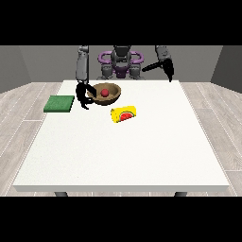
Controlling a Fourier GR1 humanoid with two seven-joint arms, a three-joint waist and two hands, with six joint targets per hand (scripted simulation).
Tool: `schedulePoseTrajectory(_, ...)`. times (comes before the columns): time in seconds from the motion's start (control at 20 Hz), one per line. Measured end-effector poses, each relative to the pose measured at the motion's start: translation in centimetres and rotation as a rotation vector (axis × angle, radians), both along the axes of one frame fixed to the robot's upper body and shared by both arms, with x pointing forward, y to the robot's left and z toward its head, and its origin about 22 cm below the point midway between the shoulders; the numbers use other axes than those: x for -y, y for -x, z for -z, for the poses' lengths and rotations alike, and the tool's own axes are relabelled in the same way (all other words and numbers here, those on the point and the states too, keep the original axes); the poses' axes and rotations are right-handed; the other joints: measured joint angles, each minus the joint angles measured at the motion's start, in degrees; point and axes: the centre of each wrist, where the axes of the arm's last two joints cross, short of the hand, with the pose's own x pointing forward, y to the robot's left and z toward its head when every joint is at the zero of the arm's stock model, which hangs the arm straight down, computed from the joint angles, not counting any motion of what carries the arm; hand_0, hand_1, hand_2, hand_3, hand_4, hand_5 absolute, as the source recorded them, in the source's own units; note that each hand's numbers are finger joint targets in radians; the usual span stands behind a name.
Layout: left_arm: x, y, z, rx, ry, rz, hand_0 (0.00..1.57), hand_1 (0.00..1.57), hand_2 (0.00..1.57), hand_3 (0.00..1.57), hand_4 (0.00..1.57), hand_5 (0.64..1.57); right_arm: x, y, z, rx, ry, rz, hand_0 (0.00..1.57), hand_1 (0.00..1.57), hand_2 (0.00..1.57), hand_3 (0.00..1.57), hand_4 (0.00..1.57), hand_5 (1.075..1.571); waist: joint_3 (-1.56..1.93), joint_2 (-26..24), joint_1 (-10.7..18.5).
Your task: Pick the cup and pour the ball into the bowl, then pick the bowl and place it on the pad
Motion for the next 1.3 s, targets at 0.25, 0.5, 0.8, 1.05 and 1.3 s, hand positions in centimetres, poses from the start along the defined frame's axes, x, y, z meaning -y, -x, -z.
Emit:
schedulePoseTrajectory(0.25, -2.8, 0.2, 1.3, -0.035, 0.017, -0.051, 0.0, 0.0, 0.0, 0.0, 0.0, 1.57, -0.5, -0.9, -0.9, -0.115, 0.06, -0.012, 1.57, 1.57, 1.57, 1.57, 1.02, 1.552, 0.73, -1.68, -1.98)
schedulePoseTrajectory(0.5, -4.9, 0.8, 3.3, -0.091, 0.027, -0.106, 0.0, 0.0, 0.0, 0.0, 0.0, 1.571, -1.6, -2.1, -2.5, -0.215, 0.074, -0.046, 1.57, 1.57, 1.57, 1.57, 1.05, 1.553, 1.12, -4.87, -5.03)
schedulePoseTrajectory(0.8, -6.0, 1.5, 4.3, -0.111, 0.026, -0.142, 0.0, 0.0, 0.0, 0.0, 0.0, 1.57, 3.3, -3.5, -6.1, -0.25, 0.045, -0.04, 1.57, 1.57, 1.57, 1.57, 1.06, 1.565, 1.26, -6.21, -6.56)
schedulePoseTrajectory(1.05, -6.0, 1.8, 4.5, -0.074, 0.029, -0.144, 0.0, 0.0, 0.0, 0.0, 0.0, 1.567, 7.4, -3.2, -7.8, -0.208, 0.019, -0.001, 1.57, 1.57, 1.57, 1.57, 1.07, 1.557, 1.27, -3.87, -6.75)
schedulePoseTrajectory(1.3, -5.2, 1.3, 4.0, -0.021, 0.027, -0.14, 0.0, 0.0, 0.0, 0.0, 0.0, 1.566, 10.8, -2.9, -9.6, -0.143, -0.011, 0.018, 1.57, 1.57, 1.57, 1.57, 1.08, 1.559, 1.3, -0.42, -6.71)
